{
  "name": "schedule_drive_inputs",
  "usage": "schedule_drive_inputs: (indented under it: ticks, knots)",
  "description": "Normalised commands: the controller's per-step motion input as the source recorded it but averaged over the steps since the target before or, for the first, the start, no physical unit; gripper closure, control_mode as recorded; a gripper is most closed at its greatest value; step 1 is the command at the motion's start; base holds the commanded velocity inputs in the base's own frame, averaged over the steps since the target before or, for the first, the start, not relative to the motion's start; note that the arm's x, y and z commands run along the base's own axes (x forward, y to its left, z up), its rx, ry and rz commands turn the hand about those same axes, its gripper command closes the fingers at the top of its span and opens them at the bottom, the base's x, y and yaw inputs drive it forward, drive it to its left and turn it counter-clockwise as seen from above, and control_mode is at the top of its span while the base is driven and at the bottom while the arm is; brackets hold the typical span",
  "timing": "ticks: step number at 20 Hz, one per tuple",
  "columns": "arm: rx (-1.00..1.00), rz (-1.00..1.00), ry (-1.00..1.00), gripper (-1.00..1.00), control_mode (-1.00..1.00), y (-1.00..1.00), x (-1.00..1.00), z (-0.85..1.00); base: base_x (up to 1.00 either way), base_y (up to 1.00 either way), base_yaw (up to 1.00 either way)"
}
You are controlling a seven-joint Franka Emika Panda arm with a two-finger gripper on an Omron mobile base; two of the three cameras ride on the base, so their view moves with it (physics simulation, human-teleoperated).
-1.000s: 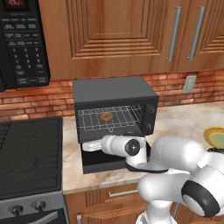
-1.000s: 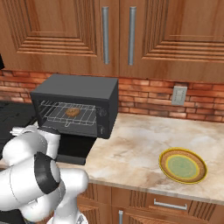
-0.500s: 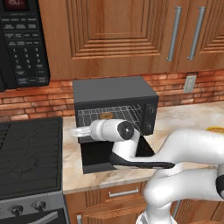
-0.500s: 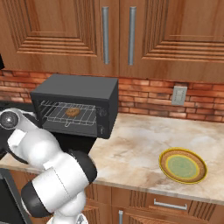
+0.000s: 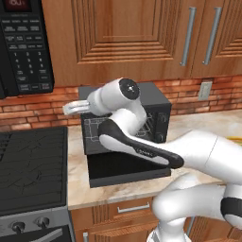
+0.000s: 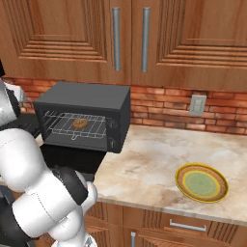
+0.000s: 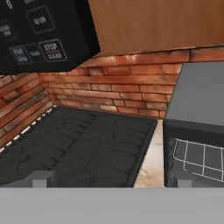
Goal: Pick up the bagel from the plate, place it on the toaster oven rack, close the door, and set the timer.
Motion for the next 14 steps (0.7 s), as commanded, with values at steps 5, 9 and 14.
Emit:
schedule_drive_inputs:
  ticks: [5,9,14]
  knots:
    - [-0.38,0.0,-0.02,-1.0,-1.0,0.0,-0.76,0.15,0.0,0.0,0.0]
    - [-0.42,-0.01,-0.1,-1.0,-1.0,0.0,-0.97,-0.26,0.0,0.0,0.0]
    - [-0.38,0.0,-0.05,-1.0,-1.0,-0.03,-0.55,-0.24,0.0,0.0,0.0]
